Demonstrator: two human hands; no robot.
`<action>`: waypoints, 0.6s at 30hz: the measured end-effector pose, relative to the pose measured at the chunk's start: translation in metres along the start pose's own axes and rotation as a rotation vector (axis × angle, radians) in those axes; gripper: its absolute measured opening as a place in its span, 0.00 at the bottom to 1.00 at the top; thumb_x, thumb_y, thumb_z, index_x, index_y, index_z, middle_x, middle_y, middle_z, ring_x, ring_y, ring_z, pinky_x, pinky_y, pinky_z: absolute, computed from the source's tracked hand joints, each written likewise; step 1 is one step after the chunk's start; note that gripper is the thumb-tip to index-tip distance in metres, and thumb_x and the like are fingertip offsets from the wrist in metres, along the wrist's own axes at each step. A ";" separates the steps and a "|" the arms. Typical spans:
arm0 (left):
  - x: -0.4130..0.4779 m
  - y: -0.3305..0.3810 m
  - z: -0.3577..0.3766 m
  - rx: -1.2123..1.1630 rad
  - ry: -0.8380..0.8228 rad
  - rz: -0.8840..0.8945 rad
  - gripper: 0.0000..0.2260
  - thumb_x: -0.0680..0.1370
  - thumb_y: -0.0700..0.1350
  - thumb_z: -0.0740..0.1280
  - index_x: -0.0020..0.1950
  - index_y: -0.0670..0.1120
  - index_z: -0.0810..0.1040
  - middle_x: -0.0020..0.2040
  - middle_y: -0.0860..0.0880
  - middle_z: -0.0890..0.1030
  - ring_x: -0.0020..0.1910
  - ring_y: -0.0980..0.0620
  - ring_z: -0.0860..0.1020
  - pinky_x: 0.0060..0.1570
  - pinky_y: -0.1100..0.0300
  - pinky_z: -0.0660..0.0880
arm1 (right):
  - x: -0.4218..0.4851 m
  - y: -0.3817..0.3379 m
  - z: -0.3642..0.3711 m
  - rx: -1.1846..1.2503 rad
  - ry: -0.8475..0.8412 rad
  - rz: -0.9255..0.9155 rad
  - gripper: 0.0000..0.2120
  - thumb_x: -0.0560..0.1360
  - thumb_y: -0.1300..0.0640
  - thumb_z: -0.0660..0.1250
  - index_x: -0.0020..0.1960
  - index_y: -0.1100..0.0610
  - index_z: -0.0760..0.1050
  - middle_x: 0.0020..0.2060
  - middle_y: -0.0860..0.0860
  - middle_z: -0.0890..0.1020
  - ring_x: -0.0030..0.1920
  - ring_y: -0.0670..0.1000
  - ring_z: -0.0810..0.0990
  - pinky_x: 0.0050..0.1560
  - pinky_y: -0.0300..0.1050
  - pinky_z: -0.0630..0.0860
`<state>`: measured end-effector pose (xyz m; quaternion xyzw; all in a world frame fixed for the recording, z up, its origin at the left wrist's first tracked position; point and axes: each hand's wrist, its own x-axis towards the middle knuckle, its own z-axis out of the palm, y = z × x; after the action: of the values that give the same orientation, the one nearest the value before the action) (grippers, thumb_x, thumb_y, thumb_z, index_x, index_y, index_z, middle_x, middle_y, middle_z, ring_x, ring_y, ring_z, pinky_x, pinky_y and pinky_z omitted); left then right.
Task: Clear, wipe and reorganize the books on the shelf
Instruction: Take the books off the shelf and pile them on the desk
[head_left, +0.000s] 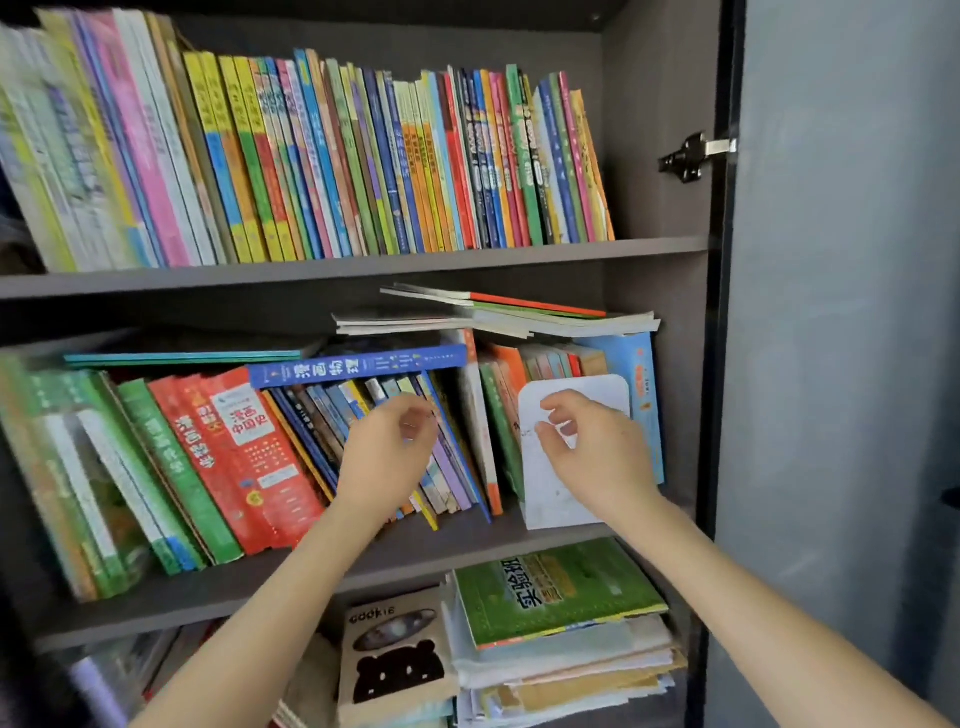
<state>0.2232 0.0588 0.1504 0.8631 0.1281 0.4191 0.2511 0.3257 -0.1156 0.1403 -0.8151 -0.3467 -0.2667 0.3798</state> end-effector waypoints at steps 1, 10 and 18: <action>0.005 -0.006 -0.005 0.005 0.010 0.006 0.06 0.79 0.42 0.64 0.55 0.44 0.78 0.44 0.51 0.80 0.43 0.56 0.76 0.40 0.68 0.69 | 0.007 -0.004 0.005 -0.016 0.021 -0.011 0.14 0.79 0.51 0.63 0.63 0.51 0.74 0.53 0.46 0.82 0.53 0.49 0.80 0.48 0.42 0.72; 0.028 -0.060 -0.040 -0.078 0.128 -0.116 0.03 0.79 0.42 0.65 0.48 0.49 0.78 0.43 0.55 0.80 0.43 0.60 0.77 0.39 0.71 0.71 | 0.047 -0.037 0.050 -0.139 0.266 -0.307 0.15 0.68 0.57 0.76 0.53 0.55 0.80 0.39 0.50 0.83 0.38 0.55 0.82 0.33 0.41 0.69; 0.038 -0.094 -0.083 -0.242 0.306 -0.390 0.05 0.79 0.45 0.65 0.48 0.45 0.78 0.43 0.46 0.82 0.42 0.48 0.81 0.47 0.48 0.80 | 0.075 -0.077 0.092 -0.203 0.243 -0.591 0.17 0.63 0.55 0.79 0.50 0.55 0.80 0.41 0.49 0.83 0.39 0.53 0.83 0.33 0.44 0.77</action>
<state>0.1800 0.1815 0.1679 0.7126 0.2772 0.5007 0.4058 0.3287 0.0211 0.1736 -0.6752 -0.4919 -0.4939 0.2413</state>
